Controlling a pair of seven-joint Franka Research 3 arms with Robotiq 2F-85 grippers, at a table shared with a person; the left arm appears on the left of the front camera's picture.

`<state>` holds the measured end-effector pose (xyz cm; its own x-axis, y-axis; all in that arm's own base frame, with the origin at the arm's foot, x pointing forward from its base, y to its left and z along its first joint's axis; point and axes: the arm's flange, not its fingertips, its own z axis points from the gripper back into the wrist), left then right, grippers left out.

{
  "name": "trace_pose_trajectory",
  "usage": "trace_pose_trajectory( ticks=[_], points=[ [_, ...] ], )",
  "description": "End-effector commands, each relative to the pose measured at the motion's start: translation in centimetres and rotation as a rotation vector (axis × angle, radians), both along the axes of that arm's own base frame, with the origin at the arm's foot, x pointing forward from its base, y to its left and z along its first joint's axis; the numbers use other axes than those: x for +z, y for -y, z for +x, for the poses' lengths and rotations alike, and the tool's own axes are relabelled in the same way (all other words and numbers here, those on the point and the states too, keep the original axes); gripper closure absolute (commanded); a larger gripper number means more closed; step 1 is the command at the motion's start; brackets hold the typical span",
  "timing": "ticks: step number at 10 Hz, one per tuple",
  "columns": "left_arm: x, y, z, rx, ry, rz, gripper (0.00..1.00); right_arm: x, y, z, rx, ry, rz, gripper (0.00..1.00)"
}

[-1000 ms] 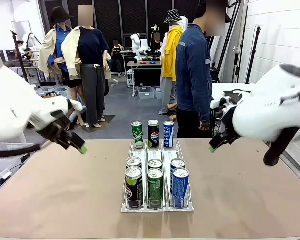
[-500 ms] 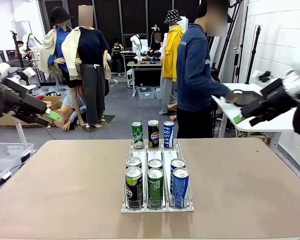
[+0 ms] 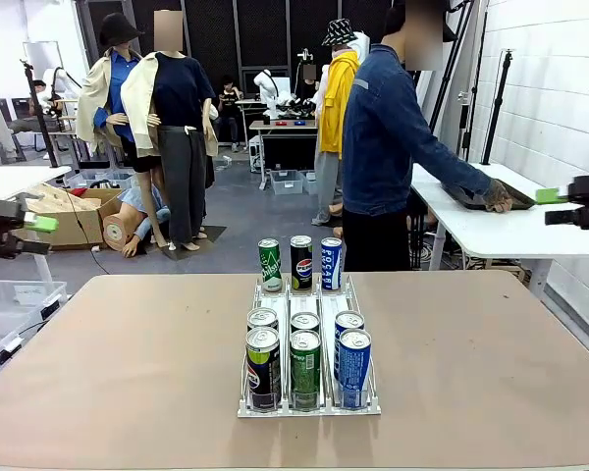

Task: Retrieve and hand over the desired beverage to the person.
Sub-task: Pick up a can of the same type that the person held from the Automatic Can Dispenser.

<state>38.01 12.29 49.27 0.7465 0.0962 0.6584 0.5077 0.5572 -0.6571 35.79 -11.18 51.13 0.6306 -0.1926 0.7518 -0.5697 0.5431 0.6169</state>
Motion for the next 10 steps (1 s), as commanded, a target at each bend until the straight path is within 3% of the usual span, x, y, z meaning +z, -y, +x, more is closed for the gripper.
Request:
trace_pose_trajectory(
  ticks=[1, 3, 4, 10],
  points=[
    [-1.0, -0.1, -0.6, -0.011, 0.043, -0.042, 0.0, -2.2, 1.3, 0.1, 0.051, 0.029, 0.065, 0.0],
    [-0.8, 0.4, -0.4, -0.037, 0.058, -0.038, 0.0, -2.4, 1.7, 0.1, 0.058, 0.05, 0.074, 0.0],
    [-0.8, 0.8, -0.1, 0.003, 0.051, 0.008, 0.0, -1.6, 1.7, -1.0, 0.034, 0.039, 0.079, 0.0],
    [-0.7, -0.3, -0.9, -0.017, 0.026, -0.036, 0.0, -1.6, 1.7, -1.0, 0.034, 0.039, 0.079, 0.0]
  ],
)
